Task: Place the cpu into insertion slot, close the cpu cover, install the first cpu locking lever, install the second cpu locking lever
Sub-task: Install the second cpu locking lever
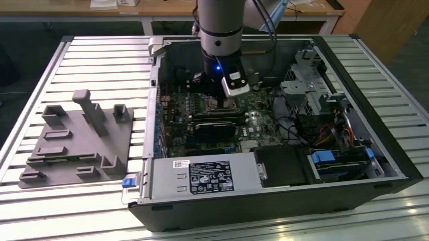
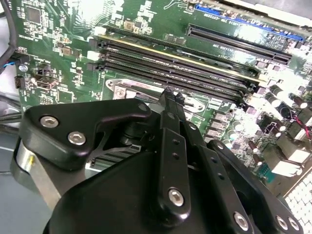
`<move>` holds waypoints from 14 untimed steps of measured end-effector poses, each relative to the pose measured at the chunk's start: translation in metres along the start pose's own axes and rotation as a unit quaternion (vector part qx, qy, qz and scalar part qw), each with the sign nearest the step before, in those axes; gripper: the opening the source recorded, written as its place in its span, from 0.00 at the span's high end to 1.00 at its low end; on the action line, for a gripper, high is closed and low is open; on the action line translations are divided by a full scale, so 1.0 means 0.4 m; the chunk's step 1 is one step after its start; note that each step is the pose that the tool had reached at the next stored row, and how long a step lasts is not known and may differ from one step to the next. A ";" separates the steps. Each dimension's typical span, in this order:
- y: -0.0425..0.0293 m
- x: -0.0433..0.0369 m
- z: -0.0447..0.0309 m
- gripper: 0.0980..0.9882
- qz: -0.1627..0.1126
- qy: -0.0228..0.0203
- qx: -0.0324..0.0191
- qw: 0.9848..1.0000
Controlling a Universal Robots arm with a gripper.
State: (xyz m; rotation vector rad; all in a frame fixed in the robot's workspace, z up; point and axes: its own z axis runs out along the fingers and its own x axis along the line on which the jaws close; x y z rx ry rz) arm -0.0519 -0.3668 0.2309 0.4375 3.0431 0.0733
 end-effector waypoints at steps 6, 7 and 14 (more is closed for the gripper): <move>-0.016 0.001 0.003 0.99 0.001 0.002 -0.007 1.000; -0.019 0.001 0.004 0.99 0.001 0.003 -0.009 1.000; -0.043 0.002 0.008 0.99 0.003 0.011 -0.036 0.999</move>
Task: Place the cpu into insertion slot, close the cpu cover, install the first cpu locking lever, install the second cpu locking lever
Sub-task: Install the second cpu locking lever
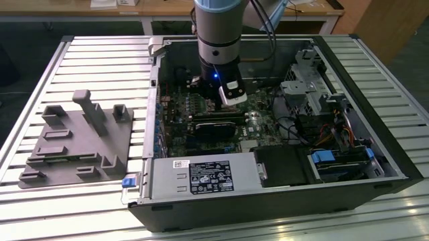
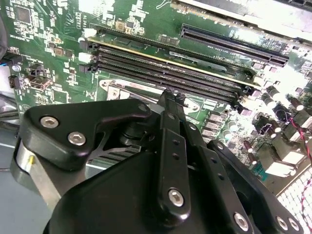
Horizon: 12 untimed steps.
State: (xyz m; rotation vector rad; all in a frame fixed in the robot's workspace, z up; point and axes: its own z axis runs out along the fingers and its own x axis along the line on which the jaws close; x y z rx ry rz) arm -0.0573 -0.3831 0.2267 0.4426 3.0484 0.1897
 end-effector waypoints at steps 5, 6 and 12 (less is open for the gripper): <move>-0.020 -0.001 0.001 0.99 0.002 0.008 -0.026 1.000; -0.024 -0.002 0.002 0.99 0.002 0.009 -0.032 0.999; -0.040 -0.001 0.013 0.99 0.003 0.013 -0.044 0.999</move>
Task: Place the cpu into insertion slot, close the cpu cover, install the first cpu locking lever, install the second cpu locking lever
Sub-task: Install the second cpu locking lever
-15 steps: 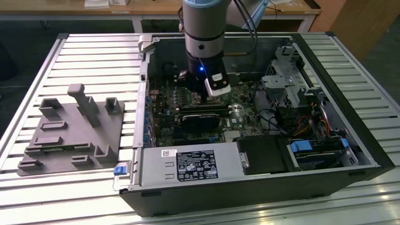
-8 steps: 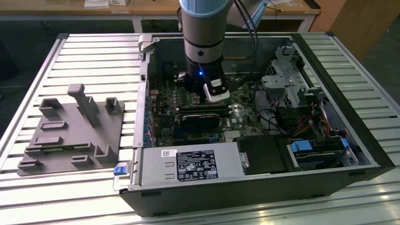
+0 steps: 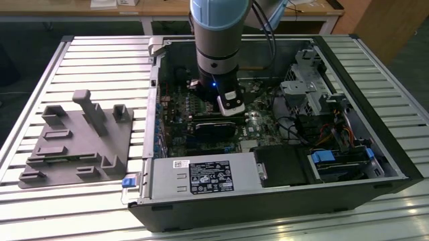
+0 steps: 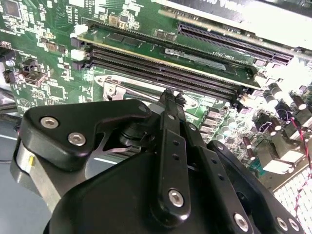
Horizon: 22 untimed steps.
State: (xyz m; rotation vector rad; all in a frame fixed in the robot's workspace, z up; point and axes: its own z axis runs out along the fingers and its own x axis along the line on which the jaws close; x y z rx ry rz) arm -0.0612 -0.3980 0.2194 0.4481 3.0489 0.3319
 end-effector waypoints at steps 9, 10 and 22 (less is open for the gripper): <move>-0.010 0.018 0.016 0.99 -0.001 0.003 -0.008 1.000; -0.011 0.019 0.017 0.99 -0.004 0.003 -0.008 1.000; -0.023 0.018 0.018 0.99 -0.032 0.001 -0.015 0.999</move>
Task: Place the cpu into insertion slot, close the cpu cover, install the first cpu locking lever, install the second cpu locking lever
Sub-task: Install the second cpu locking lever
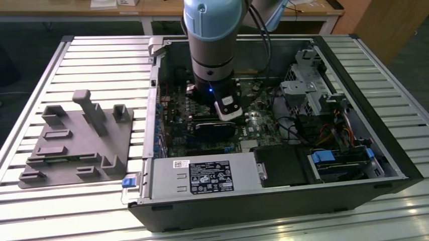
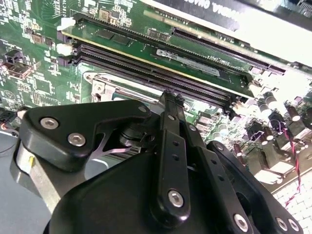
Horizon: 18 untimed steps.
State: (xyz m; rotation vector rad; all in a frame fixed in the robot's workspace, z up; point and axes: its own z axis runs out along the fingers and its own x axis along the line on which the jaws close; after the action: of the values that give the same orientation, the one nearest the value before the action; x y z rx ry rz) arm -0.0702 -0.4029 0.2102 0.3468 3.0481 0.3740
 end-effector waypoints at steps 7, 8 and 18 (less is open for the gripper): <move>-0.009 0.005 0.003 0.99 -0.009 -0.001 -0.003 1.000; -0.010 0.007 0.005 0.99 -0.010 -0.001 -0.004 1.000; -0.017 0.021 0.019 0.99 -0.027 0.002 -0.015 1.000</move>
State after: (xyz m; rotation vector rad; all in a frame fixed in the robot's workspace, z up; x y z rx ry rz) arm -0.0793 -0.4057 0.2009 0.2618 3.0454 0.4185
